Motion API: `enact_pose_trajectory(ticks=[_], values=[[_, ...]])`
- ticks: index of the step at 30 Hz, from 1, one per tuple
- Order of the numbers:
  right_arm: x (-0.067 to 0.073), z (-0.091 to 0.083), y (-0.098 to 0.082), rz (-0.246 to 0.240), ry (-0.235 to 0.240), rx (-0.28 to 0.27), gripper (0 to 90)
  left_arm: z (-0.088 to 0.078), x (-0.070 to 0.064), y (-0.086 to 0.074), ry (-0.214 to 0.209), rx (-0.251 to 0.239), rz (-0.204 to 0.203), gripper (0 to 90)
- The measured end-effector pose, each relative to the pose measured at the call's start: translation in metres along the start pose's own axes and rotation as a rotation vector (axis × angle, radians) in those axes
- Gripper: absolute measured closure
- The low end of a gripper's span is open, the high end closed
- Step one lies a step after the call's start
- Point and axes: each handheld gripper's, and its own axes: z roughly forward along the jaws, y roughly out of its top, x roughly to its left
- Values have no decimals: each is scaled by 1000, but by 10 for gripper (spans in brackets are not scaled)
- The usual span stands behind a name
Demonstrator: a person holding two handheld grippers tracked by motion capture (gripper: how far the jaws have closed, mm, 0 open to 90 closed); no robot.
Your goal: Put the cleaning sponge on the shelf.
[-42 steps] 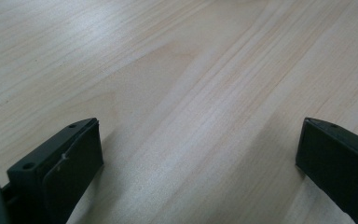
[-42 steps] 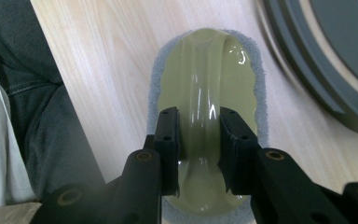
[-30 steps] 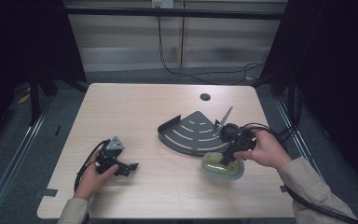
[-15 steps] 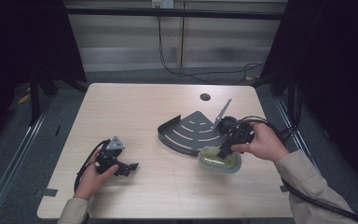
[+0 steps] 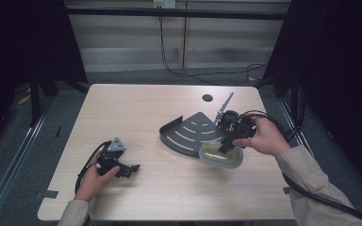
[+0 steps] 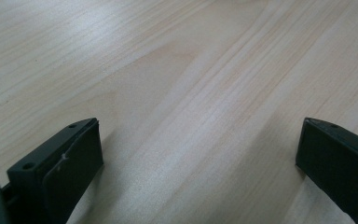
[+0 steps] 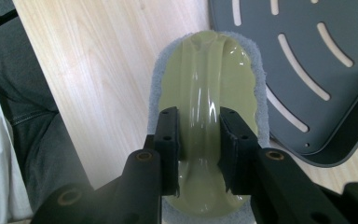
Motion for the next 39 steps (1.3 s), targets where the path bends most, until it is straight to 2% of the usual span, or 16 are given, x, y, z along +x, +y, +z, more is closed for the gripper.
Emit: enact_pose_trajectory(ticks=[12, 22, 33, 39], values=[[-11, -7, 8, 20, -27, -7, 711, 0, 0, 0, 2, 0, 0, 0], [-22, -4, 16, 37, -54, -2, 711, 0, 0, 0, 3, 1, -2, 0], [-37, -5, 20, 82, -80, -31, 711, 0, 0, 0, 2, 0, -1, 0], [-42, -2, 25, 94, -98, -15, 711, 0, 0, 0, 2, 0, -2, 0]])
